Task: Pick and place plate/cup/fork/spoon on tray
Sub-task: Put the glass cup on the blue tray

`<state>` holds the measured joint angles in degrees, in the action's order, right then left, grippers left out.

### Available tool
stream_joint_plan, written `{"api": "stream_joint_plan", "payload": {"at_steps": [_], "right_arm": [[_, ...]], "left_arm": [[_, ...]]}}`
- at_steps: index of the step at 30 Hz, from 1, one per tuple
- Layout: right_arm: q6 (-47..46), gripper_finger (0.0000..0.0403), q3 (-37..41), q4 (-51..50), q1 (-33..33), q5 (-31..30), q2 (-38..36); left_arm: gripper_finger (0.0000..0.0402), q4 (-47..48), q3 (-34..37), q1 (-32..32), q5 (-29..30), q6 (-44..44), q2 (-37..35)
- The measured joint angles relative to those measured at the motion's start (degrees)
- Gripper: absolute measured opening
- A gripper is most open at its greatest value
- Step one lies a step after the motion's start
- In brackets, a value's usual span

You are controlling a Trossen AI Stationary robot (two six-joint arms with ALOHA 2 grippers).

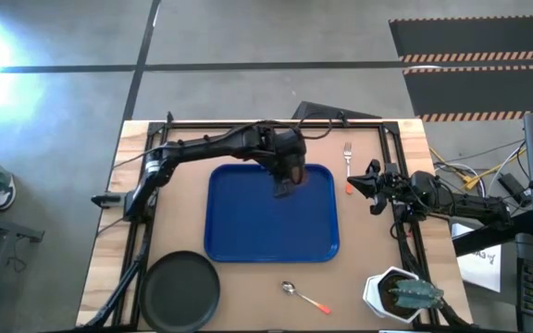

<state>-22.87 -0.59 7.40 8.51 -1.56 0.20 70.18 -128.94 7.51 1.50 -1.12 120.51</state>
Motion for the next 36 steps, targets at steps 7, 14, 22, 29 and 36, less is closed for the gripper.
{"api": "stream_joint_plan", "payload": {"at_steps": [7,14,22,29,36], "right_arm": [[0.0,0.0009,0.0,-0.2,0.0,0.0,0.0],[-0.1,0.0009,0.0,-0.3,0.0,0.0,0.0],[-0.1,0.0009,0.0,-0.5,0.0,0.0,0.0],[-0.1,0.0009,0.0,-0.6,0.0,0.0,0.0],[-0.1,0.0009,0.0,-0.6,0.0,0.0,0.0]], "left_arm": [[0.0,18.6,2.9,0.0,9.2,-3.9,-2.2],[0.0,12.2,18.2,-0.1,9.3,-7.8,-12.8],[0.0,0.1,44.6,0.4,6.8,-18.1,-29.7],[0.0,-5.0,55.1,0.4,4.8,-22.5,-35.4],[0.0,-8.4,55.7,0.4,2.3,-20.2,-33.4]]}}
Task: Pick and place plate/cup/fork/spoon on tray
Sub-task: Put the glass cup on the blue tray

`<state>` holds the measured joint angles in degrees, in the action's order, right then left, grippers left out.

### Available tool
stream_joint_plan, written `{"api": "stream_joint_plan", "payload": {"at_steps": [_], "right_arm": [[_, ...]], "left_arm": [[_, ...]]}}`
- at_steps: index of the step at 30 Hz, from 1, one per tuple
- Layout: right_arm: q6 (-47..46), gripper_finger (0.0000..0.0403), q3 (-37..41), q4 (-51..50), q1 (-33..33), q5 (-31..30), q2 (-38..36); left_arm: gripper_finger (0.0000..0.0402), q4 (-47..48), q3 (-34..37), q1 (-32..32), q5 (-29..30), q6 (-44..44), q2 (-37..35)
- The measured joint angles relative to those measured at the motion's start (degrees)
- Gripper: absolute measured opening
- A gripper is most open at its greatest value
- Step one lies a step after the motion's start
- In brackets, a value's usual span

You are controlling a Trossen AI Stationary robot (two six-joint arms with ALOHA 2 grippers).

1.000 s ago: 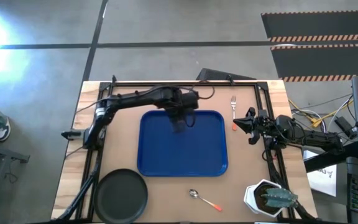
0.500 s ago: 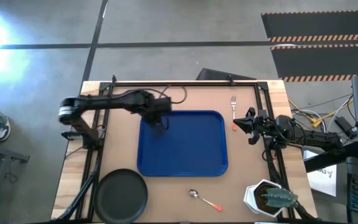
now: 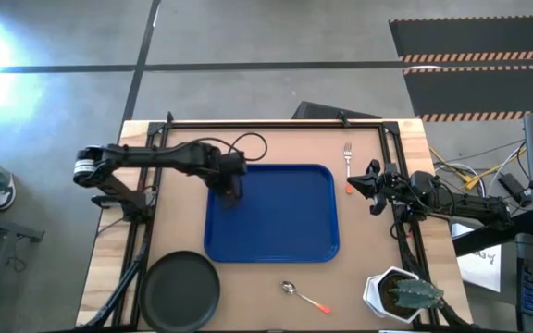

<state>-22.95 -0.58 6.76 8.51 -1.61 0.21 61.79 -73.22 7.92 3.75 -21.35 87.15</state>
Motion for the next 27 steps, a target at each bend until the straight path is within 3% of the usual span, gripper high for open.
{"api": "stream_joint_plan", "payload": {"at_steps": [14,27], "right_arm": [[0.0,0.0009,0.0,0.0,0.0,0.0,0.0],[0.0,0.0009,0.0,-0.1,0.0,0.0,0.0]], "left_arm": [[0.0004,-0.2,-1.6,0.3,-0.7,1.9,0.7],[0.0083,-0.5,-4.3,0.3,1.2,4.0,0.5]]}}
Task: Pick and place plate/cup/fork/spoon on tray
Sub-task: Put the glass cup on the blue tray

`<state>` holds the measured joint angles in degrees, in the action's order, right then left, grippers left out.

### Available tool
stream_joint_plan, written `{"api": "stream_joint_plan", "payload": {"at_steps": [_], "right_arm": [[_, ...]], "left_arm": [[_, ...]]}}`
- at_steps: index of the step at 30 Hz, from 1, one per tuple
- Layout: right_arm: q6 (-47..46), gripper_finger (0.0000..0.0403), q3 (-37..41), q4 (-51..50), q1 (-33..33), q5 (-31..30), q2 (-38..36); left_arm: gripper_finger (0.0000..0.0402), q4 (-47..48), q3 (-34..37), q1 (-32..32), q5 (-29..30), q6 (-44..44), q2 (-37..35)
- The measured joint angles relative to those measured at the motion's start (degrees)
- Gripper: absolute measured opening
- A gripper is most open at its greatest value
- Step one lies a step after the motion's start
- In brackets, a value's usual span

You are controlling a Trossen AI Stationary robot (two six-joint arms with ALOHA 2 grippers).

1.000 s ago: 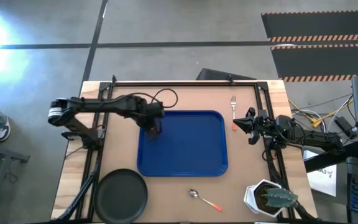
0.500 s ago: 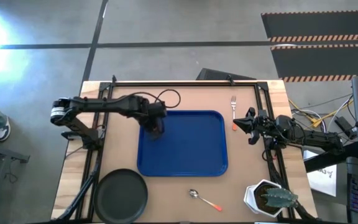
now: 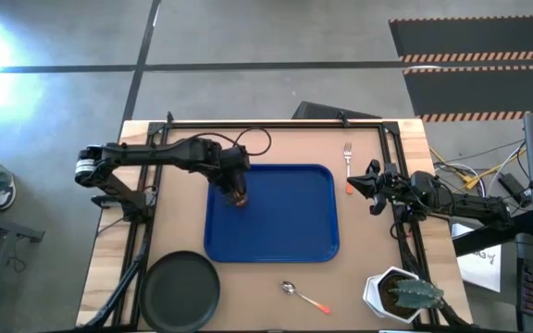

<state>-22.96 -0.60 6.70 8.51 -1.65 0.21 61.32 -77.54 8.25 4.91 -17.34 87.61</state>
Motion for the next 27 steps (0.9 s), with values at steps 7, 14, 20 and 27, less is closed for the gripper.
{"api": "stream_joint_plan", "payload": {"at_steps": [7,14,20,27], "right_arm": [[0.1,0.0009,0.0,-0.1,0.0,0.0,0.0],[0.0,0.0009,0.0,-0.2,0.0,0.0,0.0],[0.2,0.0009,0.0,-0.5,0.0,0.0,0.0],[0.1,0.0009,0.0,-0.5,0.0,0.0,0.0]], "left_arm": [[0.0094,0.1,-0.4,-0.1,-1.2,-0.2,-0.1],[0.0094,0.0,-0.1,-2.1,-3.2,-1.7,-0.1],[0.0094,0.0,-0.5,-2.8,-3.3,-1.8,-0.4],[0.0094,0.1,-2.9,-2.8,-3.3,-1.9,-1.4]]}}
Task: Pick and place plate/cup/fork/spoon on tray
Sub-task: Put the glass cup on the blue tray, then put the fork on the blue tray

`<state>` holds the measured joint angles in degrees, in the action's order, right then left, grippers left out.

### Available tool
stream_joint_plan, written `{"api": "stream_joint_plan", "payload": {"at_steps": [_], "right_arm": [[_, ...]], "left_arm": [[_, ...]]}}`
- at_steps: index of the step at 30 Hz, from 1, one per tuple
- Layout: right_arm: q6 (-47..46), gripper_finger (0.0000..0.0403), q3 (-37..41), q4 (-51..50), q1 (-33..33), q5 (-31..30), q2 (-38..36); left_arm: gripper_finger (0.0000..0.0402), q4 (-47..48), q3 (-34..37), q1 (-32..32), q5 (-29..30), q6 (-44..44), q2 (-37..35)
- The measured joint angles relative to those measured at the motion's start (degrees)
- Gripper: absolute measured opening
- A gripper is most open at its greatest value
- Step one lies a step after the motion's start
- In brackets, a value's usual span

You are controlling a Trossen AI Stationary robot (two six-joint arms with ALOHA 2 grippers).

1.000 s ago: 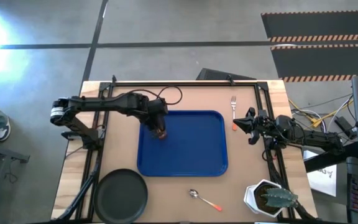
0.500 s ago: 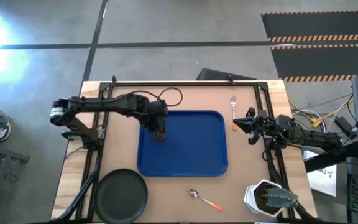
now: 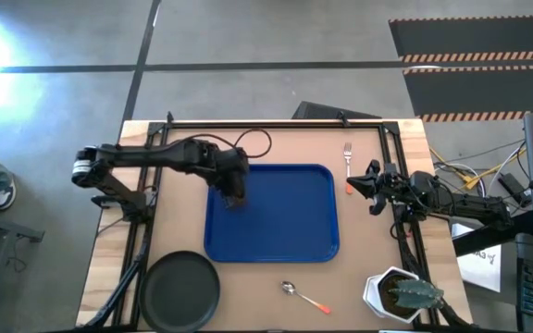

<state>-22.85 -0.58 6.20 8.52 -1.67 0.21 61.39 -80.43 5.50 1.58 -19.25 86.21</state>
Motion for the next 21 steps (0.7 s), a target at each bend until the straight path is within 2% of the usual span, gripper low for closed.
{"api": "stream_joint_plan", "payload": {"at_steps": [9,14,17,21], "right_arm": [[-0.1,0.0009,0.0,0.3,0.0,0.0,0.0],[-0.1,0.0009,0.0,6.2,0.0,0.0,0.0],[0.6,0.0009,0.0,10.8,0.0,0.0,0.0],[0.4,0.0009,-0.3,12.5,0.0,0.0,0.0]], "left_arm": [[0.0094,0.0,-6.6,-1.2,0.0,0.1,-0.2],[0.0093,-1.0,-10.0,-3.4,1.6,0.1,-1.2],[0.0093,-2.1,-10.2,-5.2,7.0,0.5,-3.2],[0.0093,-2.4,-9.1,-8.1,18.0,-0.6,-7.4]]}}
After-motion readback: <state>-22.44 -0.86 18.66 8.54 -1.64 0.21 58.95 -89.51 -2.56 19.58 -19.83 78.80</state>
